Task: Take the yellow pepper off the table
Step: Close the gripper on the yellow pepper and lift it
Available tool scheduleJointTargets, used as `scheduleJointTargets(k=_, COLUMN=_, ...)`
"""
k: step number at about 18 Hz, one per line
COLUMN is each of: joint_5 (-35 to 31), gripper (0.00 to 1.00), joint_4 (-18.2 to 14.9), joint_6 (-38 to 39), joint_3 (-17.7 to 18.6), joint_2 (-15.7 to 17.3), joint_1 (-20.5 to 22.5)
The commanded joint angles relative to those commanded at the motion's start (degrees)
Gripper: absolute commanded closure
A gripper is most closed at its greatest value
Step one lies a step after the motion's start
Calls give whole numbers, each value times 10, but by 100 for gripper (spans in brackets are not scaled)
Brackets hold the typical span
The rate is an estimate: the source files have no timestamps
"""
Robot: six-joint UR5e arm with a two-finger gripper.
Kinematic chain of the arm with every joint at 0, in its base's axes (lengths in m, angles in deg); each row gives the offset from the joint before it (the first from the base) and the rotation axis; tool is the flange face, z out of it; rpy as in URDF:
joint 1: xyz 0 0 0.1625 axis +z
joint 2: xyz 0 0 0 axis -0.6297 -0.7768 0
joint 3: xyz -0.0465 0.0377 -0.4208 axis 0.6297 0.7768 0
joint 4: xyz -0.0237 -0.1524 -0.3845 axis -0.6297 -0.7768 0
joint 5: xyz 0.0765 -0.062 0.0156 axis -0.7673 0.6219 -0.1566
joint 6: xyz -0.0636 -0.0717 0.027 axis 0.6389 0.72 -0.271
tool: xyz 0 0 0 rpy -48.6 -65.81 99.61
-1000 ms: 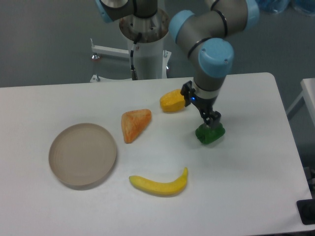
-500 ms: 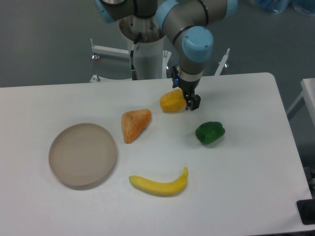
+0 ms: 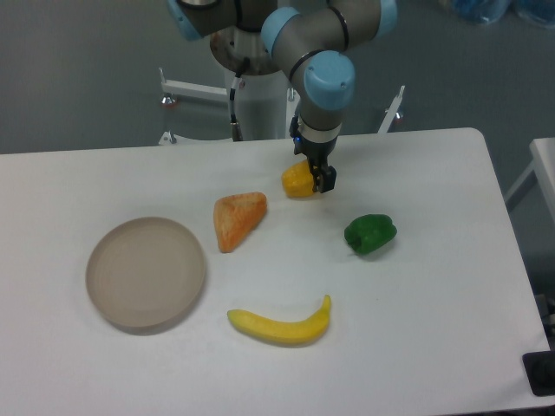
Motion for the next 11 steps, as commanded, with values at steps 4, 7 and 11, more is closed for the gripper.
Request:
scheduleJointTargets(k=4, joint_5=0, gripper=0, joint_4=34, joint_6=-3, joint_3=22, joint_2=0, joint_1=1)
scheduleJointTargets(k=7, joint_5=0, gripper=4, joint_4=35, joint_6=-4, joint_3=19, joint_2=-5, joint_1=0)
scheduleJointTargets(k=11, joint_5=0, gripper=55, joint_4=34, joint_6=-4, joint_3=9, joint_2=-4, joint_1=5)
